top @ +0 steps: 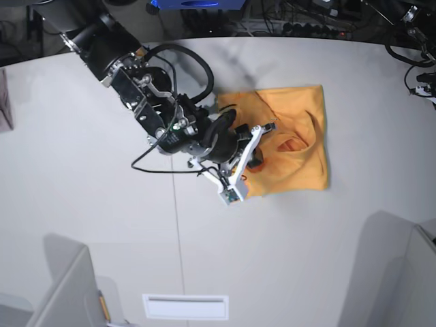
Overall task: Fold the T-shirt properly
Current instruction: 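Fold the grasped end over toward the left gripper and release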
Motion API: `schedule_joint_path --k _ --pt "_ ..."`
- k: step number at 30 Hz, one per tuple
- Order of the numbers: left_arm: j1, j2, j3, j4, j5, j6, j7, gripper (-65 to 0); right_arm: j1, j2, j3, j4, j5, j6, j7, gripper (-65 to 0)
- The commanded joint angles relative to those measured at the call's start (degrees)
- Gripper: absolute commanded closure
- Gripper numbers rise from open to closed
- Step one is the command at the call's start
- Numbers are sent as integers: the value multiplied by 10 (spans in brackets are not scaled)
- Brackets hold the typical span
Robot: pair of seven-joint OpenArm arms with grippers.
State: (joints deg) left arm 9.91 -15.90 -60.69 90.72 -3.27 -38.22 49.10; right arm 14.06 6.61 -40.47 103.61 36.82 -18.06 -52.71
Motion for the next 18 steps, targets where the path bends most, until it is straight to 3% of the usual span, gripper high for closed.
schedule_joint_path --k 1,7,11,18 --pt "4 -13 -5 8 -5 -2 -8 0 16 3 16 -5 1 2 12 0" --pt "7 -13 -1 8 -5 -2 -8 0 19 16 24 -89 1 4 46 0" --pt "7 -13 -2 8 -5 -2 -8 0 15 16 -37 -122 1 4 88 0" --pt "6 -13 -4 8 -5 -2 -8 0 11 -1 -144 -121 1 4 106 0"
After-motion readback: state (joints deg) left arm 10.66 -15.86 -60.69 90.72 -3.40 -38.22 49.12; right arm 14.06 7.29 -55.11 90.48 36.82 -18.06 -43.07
